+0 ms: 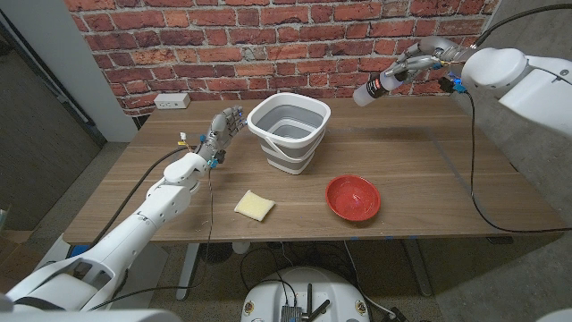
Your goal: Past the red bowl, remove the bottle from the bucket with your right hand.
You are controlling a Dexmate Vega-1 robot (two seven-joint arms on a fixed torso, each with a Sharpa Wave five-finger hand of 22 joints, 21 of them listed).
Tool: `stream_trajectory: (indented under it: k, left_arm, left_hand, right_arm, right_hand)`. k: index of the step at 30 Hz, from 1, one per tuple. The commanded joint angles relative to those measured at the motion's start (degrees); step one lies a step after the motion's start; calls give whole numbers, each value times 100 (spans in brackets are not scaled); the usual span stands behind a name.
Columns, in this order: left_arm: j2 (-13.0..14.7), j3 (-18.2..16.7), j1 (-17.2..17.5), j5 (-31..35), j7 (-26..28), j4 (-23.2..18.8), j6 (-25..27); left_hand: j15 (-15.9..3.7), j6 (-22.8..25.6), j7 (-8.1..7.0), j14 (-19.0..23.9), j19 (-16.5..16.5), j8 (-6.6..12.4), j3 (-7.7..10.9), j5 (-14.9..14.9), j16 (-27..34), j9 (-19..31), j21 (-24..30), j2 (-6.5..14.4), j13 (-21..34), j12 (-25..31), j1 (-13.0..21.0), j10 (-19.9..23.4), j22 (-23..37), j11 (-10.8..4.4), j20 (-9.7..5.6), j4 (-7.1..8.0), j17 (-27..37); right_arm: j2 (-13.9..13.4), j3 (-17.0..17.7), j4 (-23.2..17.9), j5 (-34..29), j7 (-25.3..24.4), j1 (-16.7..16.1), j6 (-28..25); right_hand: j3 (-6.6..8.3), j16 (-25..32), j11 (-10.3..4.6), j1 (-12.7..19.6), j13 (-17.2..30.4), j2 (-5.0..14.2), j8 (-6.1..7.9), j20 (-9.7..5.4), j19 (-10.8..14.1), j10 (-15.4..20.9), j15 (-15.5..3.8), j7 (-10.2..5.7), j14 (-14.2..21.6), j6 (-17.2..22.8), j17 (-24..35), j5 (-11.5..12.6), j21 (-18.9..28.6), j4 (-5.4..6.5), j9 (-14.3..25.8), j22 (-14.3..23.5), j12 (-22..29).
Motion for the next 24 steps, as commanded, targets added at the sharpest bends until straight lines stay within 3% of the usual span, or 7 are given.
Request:
stream_trajectory:
  k: [1, 12, 24]
  left_arm:
    - [13, -74, -72, -51, -18, 63, -9]
    - [4, -66, -108, -54, 3, 80, 47]
    - [23, -67, -27, -64, 113, -40, 144]
  left_hand:
    - [20, 77, 10, 36, 27, 14, 49, -1, 4, 33, -11, 302, 30, 24, -42, 39, 17, 19, -238, -1, 17]
    - [25, 127, 1, 40, 31, 28, 54, -2, 5, 33, -9, 299, 30, 30, -44, 58, 18, 25, -238, -4, 17]
    - [26, 138, 3, 39, 30, 24, 59, -2, 4, 33, -10, 296, 30, 31, -48, 66, 18, 24, -240, -5, 18]
  right_arm:
    - [-96, -1062, -112, -1006, 707, 967, -721]
    - [154, -1852, 231, -2041, 1686, 1695, -746]
    - [471, -2262, 691, -2740, 2655, 2082, -377]
  right_hand:
    - [-27, -36, -626, 601, 25, 603, 102, -538, -56, 654, -351, -126, -81, 89, -8, 35, 64, 7, 49, 6, -16]
    - [-32, -82, -641, 620, 44, 613, 112, -543, -114, 651, -362, -181, -108, 114, 1, 41, 101, -2, 52, -2, -51]
    - [-48, -124, -652, 646, 78, 604, 106, -545, -172, 625, -360, -233, -137, 92, 18, 42, 146, -13, 56, -11, -92]
